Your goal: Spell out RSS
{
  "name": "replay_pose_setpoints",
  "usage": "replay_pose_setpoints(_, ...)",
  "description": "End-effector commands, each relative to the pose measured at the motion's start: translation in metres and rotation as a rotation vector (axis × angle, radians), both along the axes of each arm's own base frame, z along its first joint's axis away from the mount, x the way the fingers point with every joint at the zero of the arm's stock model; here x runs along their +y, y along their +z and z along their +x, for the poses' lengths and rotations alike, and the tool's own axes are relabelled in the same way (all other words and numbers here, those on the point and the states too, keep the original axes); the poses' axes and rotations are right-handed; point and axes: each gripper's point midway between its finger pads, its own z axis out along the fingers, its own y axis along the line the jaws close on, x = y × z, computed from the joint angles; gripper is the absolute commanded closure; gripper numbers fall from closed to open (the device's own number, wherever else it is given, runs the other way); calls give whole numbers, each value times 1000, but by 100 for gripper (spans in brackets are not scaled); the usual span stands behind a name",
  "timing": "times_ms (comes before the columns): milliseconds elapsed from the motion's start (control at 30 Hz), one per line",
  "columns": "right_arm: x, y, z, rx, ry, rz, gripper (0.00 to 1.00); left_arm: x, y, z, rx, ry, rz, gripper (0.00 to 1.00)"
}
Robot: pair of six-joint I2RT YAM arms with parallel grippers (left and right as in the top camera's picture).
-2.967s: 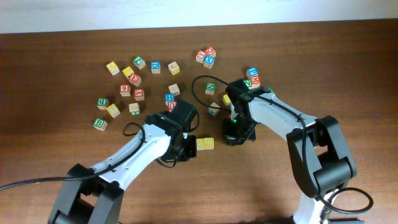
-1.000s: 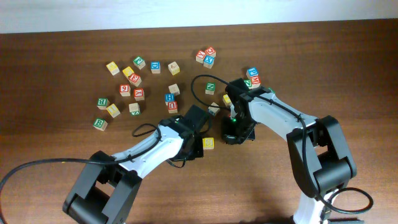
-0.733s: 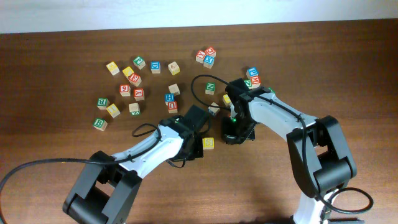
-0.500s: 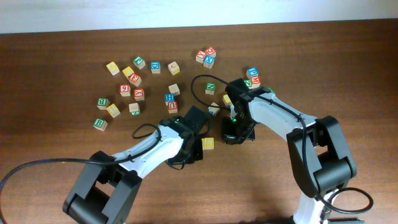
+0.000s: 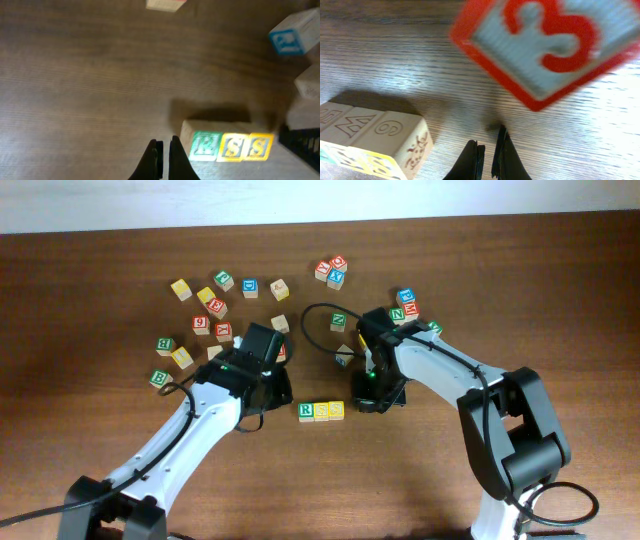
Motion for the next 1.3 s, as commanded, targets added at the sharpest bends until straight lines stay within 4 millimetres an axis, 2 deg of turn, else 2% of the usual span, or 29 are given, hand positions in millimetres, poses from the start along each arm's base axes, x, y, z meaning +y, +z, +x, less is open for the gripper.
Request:
replay_pose_setpoints(0,3,-7,0,0,8,-19,95,-2,-11,9,-6,-22,15,100)
replay_pose_setpoints(133,3,-7,0,1,8,-19,95,-3,-29,11,27,-23,28,100)
replay_pose_setpoints(267,3,-7,0,-1,8,-17,95,2,-49,0,107,-22,63,100)
replay_pose_setpoints(367,5,-7,4,-13,-8,-11,95,-1,-53,-3,126,-29,52,100)
replay_pose_setpoints(500,6,-7,4,-8,-19,-10,95,-18,-54,-9,162,-86,-37,100)
replay_pose_setpoints(767,19,-7,-3,-12,2,-13,95,-24,-76,-21,252,-99,-64,100)
replay_pose_setpoints(1000,24,-6,-2,-15,2,8,95,-32,-76,-23,258,-130,-91,100)
replay_pose_setpoints(1267,41,-5,-6,-28,37,39,95,-39,-76,-24,247,-150,-95,100)
